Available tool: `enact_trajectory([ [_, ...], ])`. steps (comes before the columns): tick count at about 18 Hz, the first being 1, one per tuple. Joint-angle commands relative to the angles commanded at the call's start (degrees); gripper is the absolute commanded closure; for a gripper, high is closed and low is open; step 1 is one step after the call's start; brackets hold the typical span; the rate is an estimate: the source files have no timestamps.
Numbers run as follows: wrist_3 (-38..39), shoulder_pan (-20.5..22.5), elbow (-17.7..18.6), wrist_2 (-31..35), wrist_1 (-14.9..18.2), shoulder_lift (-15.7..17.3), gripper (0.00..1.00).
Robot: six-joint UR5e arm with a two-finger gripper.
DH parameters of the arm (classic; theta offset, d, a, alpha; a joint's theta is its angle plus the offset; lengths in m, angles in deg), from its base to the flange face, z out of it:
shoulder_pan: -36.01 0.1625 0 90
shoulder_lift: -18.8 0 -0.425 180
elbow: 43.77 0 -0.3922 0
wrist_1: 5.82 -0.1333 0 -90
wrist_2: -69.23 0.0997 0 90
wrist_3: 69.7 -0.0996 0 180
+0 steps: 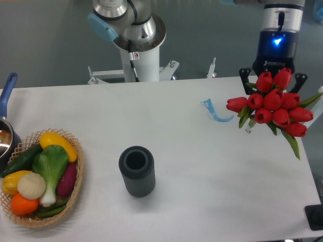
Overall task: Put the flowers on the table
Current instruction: 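Lower the held tulip bouquet toward the table beside the black vase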
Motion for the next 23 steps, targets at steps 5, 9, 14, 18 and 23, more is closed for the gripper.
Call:
enact_trajectory([
  [5, -2.73, -6.5, 0.18, 14.77, 0.17, -2.54, 0.61],
  [9, -5.8, -12.65, -0.26, 28.12, 0.88, -7.54, 0.61],
  [14, -6.42, -16.36, -2.1, 36.33, 0.53, -14.93, 0.61],
  [18, -6.42, -16.89, -3.77, 40.01, 0.18, -20.03, 0.61],
  [23, -6.33, -16.97, -6.41, 41.25, -0.09, -25.3, 0.61],
])
